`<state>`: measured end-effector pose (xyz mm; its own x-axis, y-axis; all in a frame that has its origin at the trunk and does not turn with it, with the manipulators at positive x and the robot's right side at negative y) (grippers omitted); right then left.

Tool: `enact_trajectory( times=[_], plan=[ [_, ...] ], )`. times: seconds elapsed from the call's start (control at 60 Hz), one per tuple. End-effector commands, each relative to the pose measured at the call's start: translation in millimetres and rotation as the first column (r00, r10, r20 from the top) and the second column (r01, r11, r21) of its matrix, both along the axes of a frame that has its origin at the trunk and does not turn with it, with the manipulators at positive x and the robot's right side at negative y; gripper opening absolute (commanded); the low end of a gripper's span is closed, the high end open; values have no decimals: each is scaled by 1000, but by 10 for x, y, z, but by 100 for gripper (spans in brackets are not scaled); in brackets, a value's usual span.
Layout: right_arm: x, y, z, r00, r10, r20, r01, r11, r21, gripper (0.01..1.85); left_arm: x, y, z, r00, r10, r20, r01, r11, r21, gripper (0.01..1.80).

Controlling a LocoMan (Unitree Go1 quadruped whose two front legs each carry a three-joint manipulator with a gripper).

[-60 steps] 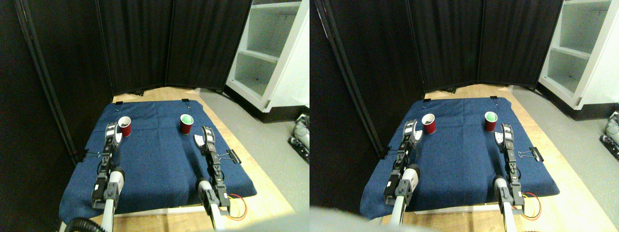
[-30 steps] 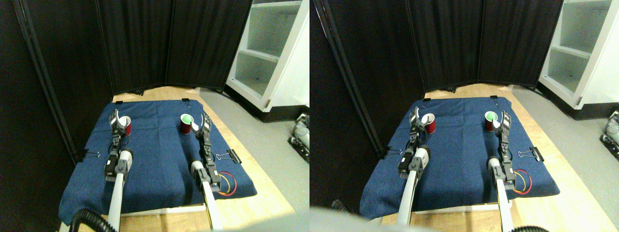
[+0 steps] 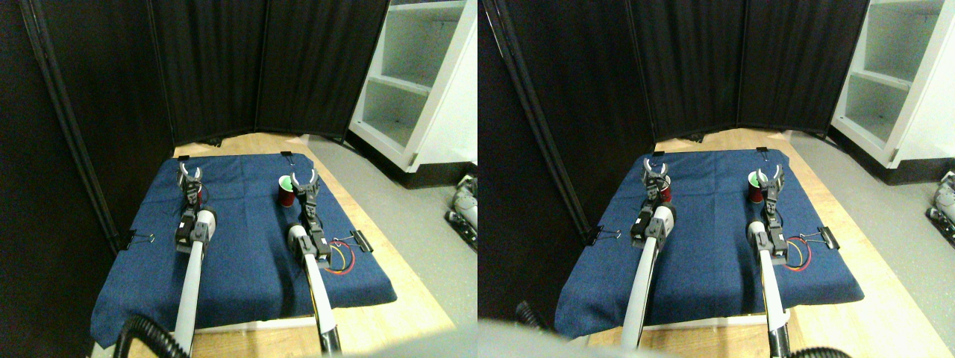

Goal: Pour (bimanual)

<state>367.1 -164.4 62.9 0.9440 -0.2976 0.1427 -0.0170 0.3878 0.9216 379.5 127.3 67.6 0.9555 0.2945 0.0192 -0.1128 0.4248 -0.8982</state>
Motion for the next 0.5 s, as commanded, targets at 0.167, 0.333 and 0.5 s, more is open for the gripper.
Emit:
enact_trajectory(
  times=[0.167,0.333,0.5],
  plan=[
    [140,52,-48,999,27,46,-34,987,158,46,104,-3,-79,999,51,9,-49,989,-141,33],
    [130,60,-144,998,42,49,-52,975,214,53,69,34,-207,999,34,-18,-37,989,-143,38],
    [113,52,-206,997,58,49,-69,964,258,72,-88,-6,-230,999,-25,-34,21,994,-105,67]
  ],
)
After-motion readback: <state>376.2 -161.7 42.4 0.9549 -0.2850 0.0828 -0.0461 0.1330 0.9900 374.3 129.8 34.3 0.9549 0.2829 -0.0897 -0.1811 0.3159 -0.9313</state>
